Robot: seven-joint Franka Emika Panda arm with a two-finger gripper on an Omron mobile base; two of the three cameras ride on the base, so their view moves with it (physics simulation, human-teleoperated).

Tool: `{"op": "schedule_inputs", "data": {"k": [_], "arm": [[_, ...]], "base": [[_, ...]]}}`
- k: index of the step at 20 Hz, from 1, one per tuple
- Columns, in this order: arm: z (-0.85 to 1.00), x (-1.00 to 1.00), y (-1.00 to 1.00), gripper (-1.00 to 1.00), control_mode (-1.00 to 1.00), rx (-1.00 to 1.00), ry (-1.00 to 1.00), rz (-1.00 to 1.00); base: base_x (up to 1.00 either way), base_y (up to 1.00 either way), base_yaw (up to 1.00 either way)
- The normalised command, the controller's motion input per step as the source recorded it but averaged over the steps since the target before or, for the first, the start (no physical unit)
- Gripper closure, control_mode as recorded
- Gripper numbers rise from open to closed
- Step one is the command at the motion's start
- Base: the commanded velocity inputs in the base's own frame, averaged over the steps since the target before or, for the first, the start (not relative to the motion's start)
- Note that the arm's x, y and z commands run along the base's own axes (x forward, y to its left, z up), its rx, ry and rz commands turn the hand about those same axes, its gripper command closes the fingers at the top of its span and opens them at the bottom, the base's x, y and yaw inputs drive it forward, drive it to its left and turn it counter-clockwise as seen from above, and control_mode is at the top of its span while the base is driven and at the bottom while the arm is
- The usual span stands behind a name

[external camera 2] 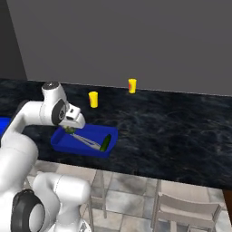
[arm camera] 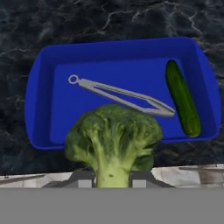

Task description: Gather the cucumber and broccoli from the fridge and place them on a tray on the dining counter. Then gather the chicken drumstick and fish from the fridge and place them on the other tray.

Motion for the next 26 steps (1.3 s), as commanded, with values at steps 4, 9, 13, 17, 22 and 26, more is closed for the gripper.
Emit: {"op": "schedule_inputs", "data": {"k": [4,9,13,17,22,26], "arm": [[-0.31,0.28,0.06,1.0,-1.0,0.0,0.0,0.0],[-0.28,0.22,0.1,1.0,-1.0,0.0,0.0,0.0],[-0.26,0.26,0.11,1.0,-1.0,0.0,0.0,0.0],[-0.31,0.23,0.12,1.0,-1.0,0.0,0.0,0.0],[-0.29,0.22,0.11,1.0,-1.0,0.0,0.0,0.0],[-0.27,0.25,0.11,1.0,-1.0,0.0,0.0,0.0]], "base": [[0.0,0.0,0.0],[0.0,0.0,0.0],[0.0,0.0,0.0],[0.0,0.0,0.0],[0.0,0.0,0.0],[0.0,0.0,0.0]]}}
